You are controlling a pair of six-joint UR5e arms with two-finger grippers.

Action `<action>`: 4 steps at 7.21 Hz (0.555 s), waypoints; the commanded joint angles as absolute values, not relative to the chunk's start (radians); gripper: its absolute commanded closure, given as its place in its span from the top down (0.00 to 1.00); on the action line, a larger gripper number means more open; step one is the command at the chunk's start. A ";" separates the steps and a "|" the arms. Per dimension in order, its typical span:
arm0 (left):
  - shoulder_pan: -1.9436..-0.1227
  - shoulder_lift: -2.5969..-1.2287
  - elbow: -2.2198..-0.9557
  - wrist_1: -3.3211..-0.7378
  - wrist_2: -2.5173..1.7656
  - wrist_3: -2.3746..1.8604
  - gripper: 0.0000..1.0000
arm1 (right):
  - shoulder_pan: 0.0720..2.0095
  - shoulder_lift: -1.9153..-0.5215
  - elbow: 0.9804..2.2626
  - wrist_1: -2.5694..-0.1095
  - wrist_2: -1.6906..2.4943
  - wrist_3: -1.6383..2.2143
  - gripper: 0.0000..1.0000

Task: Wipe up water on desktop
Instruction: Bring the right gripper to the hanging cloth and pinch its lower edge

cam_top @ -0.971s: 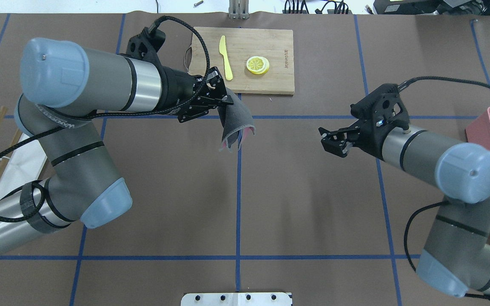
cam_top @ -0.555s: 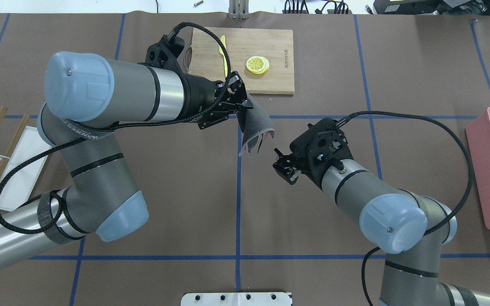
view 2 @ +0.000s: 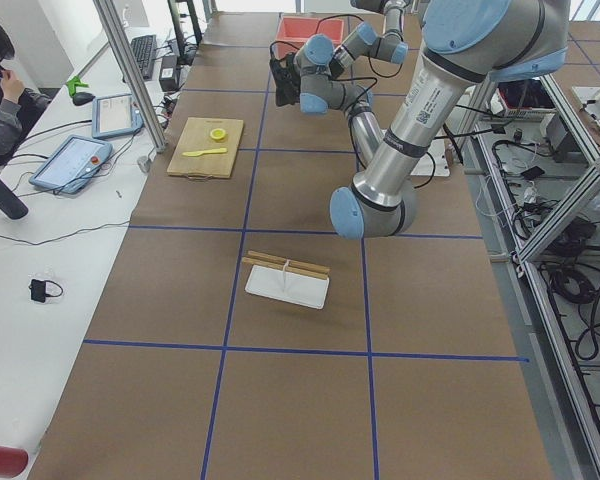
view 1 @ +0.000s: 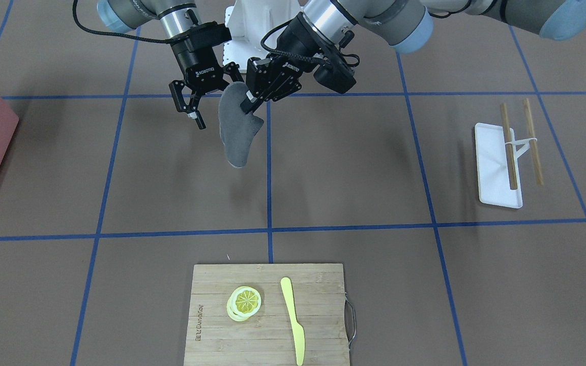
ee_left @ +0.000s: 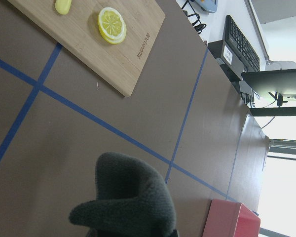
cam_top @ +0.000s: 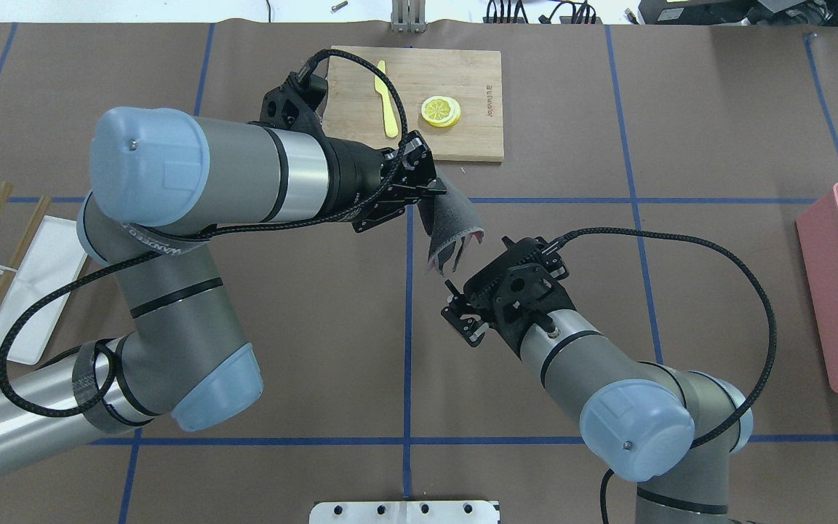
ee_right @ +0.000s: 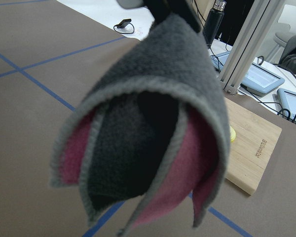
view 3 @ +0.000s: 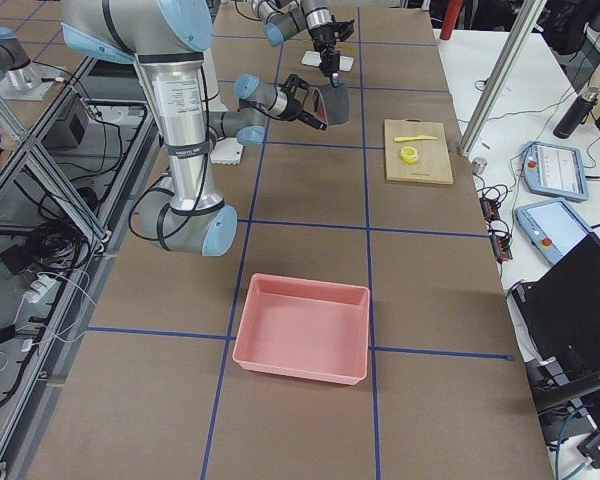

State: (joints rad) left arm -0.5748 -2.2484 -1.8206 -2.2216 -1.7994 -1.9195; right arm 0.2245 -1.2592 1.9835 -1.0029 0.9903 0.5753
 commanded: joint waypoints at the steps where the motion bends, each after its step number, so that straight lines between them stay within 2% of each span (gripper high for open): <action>1: -0.574 -2.249 -1.827 -2.223 -1.805 -1.925 0.00 | 0.221 -1.259 1.979 -1.003 0.988 0.574 0.71; 2: -0.574 -2.246 -1.828 -2.223 -1.809 -1.925 0.00 | 0.222 -1.259 1.979 -1.006 0.988 0.574 0.57; 4: -0.572 -2.246 -1.832 -2.223 -1.810 -1.924 0.00 | 0.227 -1.259 1.980 -1.006 0.988 0.574 0.44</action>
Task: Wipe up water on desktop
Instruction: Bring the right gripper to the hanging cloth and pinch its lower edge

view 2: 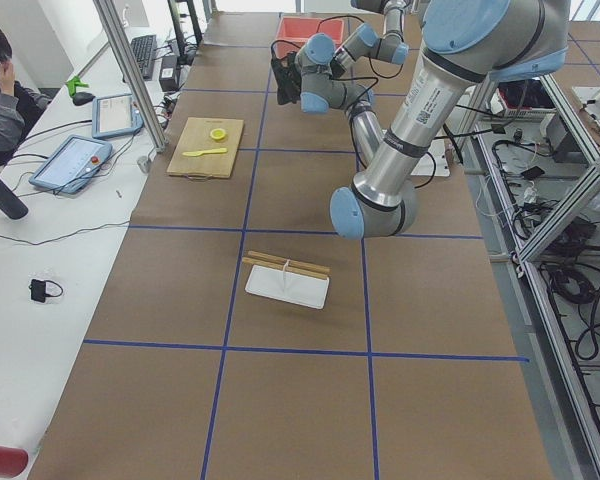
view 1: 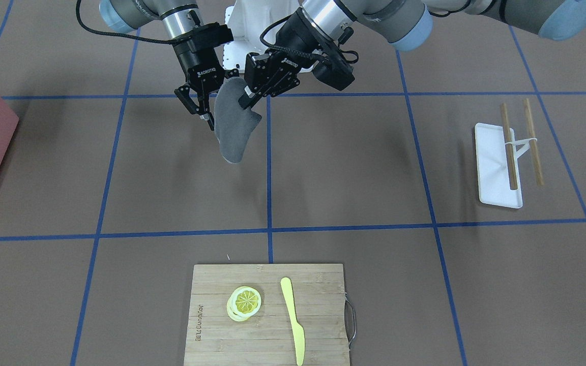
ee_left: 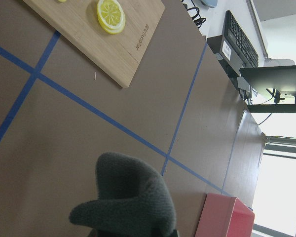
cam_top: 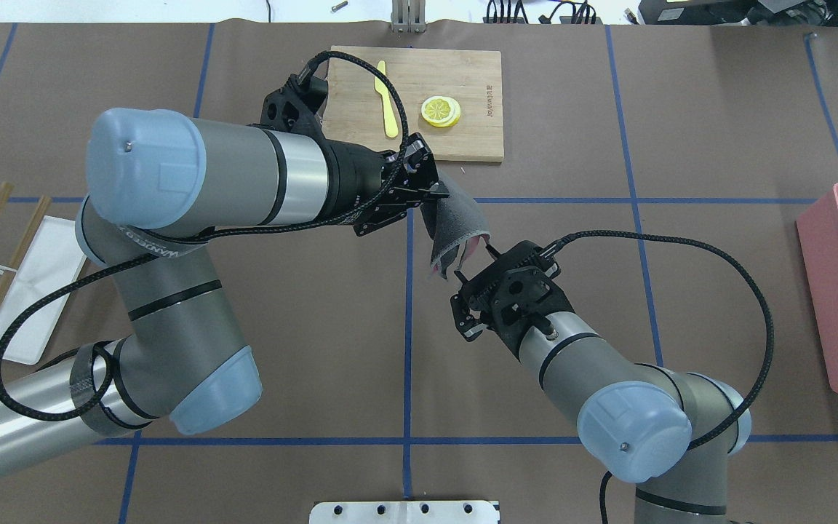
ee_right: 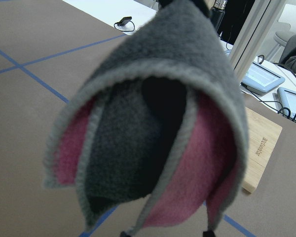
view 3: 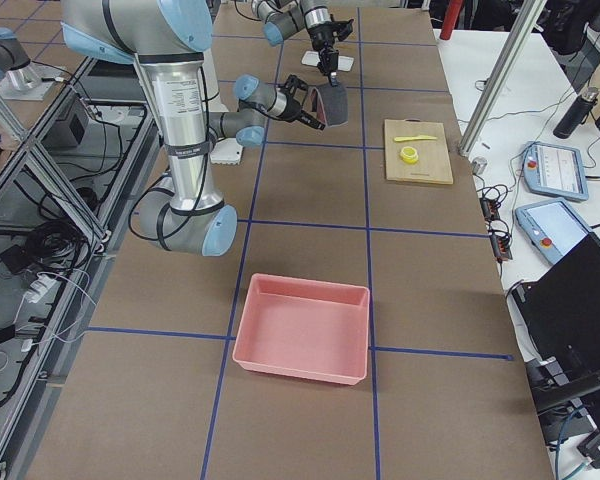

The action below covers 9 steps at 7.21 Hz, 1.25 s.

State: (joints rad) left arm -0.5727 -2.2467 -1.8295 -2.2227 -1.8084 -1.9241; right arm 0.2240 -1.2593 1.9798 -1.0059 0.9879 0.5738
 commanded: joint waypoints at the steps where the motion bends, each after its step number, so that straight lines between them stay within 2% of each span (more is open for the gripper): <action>1: -0.572 -2.247 -1.835 -2.223 -1.810 -1.924 0.00 | 0.230 -1.259 1.982 -1.006 0.988 0.572 0.39; 4: -0.572 -2.240 -1.835 -2.223 -1.810 -1.924 0.00 | 0.233 -1.258 1.988 -1.005 0.988 0.574 0.26; 5: -0.572 -2.240 -1.835 -2.223 -1.810 -1.924 0.00 | 0.233 -1.258 1.988 -1.005 0.988 0.574 0.29; 6: -0.572 -2.240 -1.838 -2.223 -1.810 -1.924 0.00 | 0.233 -1.258 1.988 -1.005 0.988 0.574 0.22; 7: -0.572 -2.238 -1.839 -2.223 -1.810 -1.924 0.00 | 0.235 -1.258 1.990 -1.003 0.988 0.575 0.00; 9: -0.572 -2.237 -1.839 -2.223 -1.810 -1.917 0.00 | 0.238 -1.261 1.996 -1.003 0.988 0.578 0.00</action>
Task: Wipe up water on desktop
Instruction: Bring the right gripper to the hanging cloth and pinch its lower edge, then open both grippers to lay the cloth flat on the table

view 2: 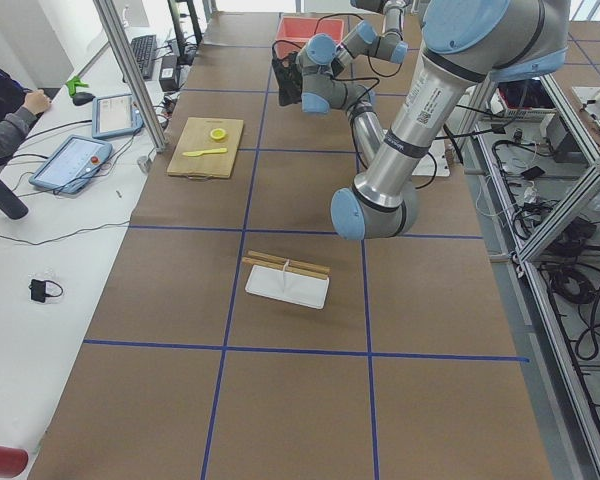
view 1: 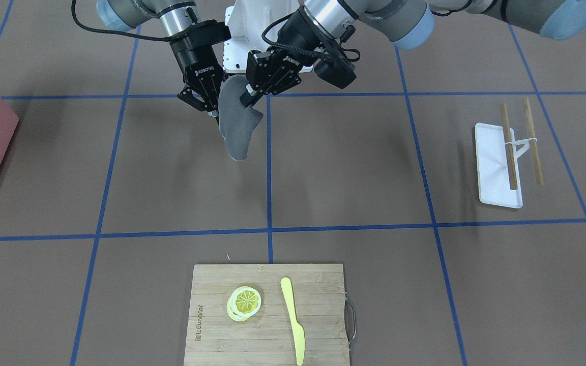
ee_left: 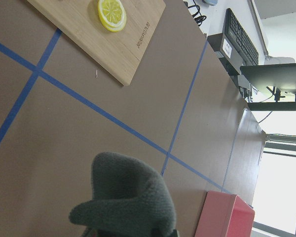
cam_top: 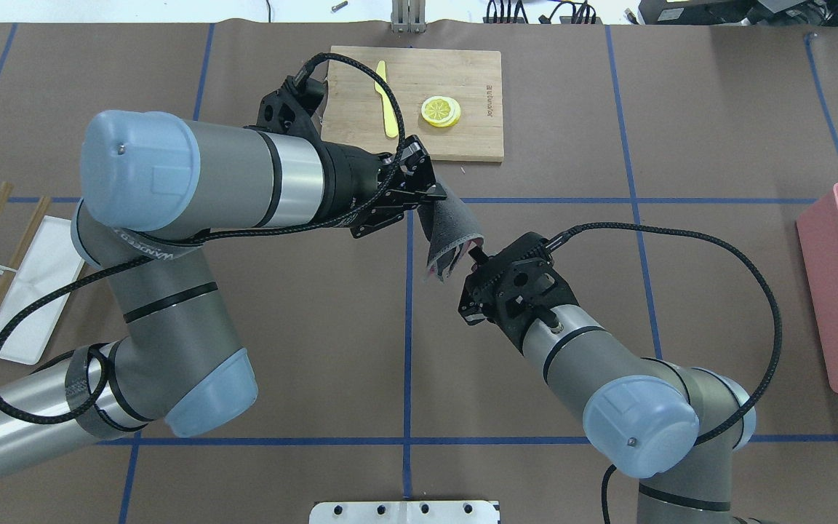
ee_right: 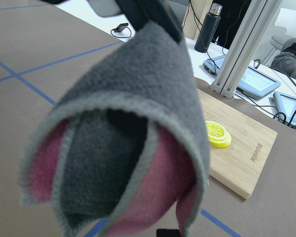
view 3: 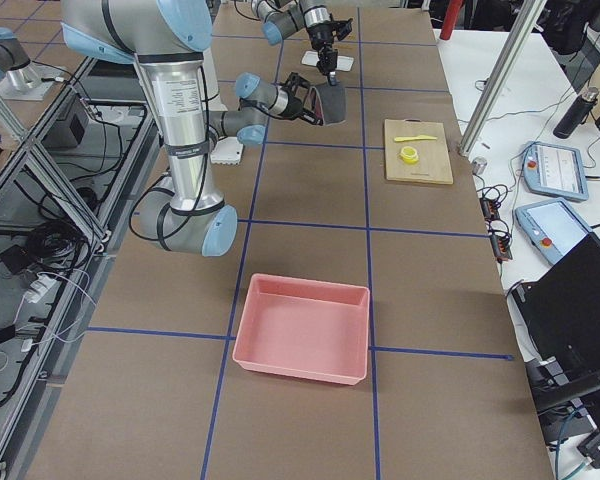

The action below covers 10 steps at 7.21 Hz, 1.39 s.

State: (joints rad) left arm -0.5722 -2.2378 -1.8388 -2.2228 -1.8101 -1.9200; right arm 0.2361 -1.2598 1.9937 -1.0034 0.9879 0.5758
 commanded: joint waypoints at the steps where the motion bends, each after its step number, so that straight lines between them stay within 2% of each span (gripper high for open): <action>1: -0.572 -2.237 -1.838 -2.223 -1.810 -1.914 0.00 | 0.241 -1.262 1.996 -1.003 0.988 0.589 0.00; 8: -0.574 -2.220 -1.836 -2.226 -1.812 -1.908 0.00 | 0.256 -1.269 2.011 -1.003 0.997 0.604 0.00; 9: -0.577 -2.185 -1.842 -2.224 -1.801 -1.817 0.94 | 0.258 -1.270 2.016 -1.003 0.997 0.604 0.00; 10: -0.581 -2.162 -1.856 -2.223 -1.804 -1.760 0.99 | 0.258 -1.270 2.017 -1.003 0.999 0.604 0.00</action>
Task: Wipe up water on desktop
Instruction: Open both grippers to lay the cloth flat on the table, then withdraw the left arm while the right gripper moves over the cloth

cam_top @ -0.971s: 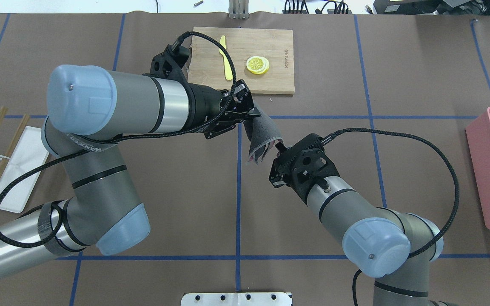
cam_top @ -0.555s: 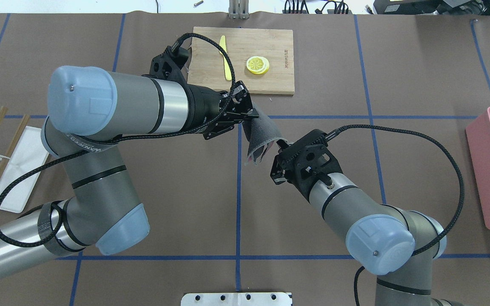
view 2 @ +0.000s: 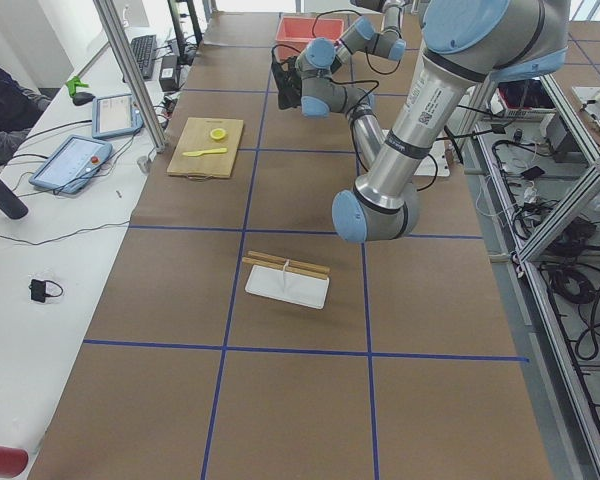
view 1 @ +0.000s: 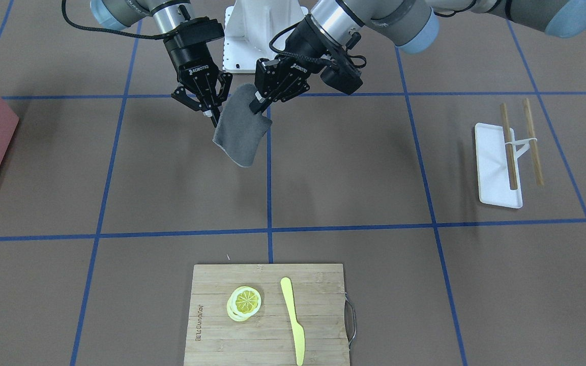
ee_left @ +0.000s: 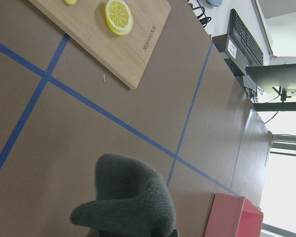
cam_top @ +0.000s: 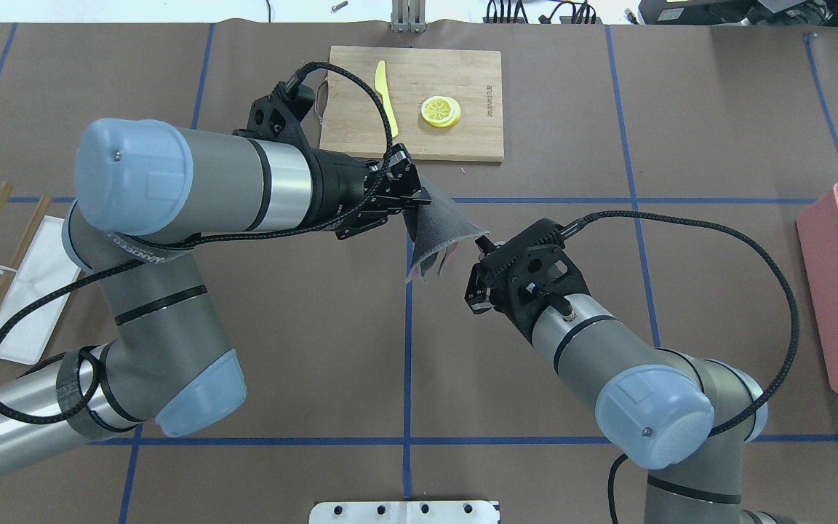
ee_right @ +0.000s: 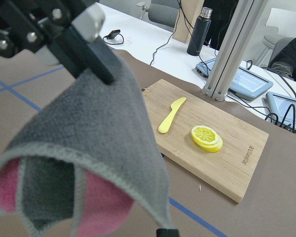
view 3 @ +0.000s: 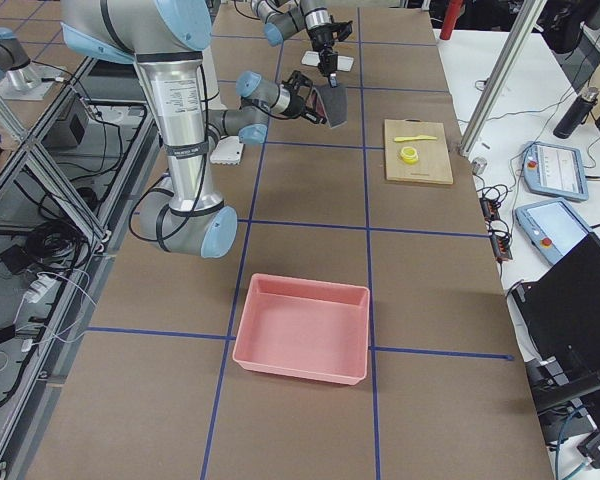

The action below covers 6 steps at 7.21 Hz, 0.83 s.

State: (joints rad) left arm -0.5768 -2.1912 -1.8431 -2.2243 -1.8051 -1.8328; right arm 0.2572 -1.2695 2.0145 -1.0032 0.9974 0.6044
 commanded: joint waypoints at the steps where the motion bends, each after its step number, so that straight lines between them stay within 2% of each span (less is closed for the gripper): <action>1: -0.584 -2.140 -1.870 -2.223 -1.807 -1.756 0.99 | 0.262 -1.270 2.022 -1.003 1.000 0.604 0.00; 6: -0.584 -2.131 -1.868 -2.220 -1.807 -1.752 0.99 | 0.293 -1.278 2.014 -1.041 1.024 0.704 0.00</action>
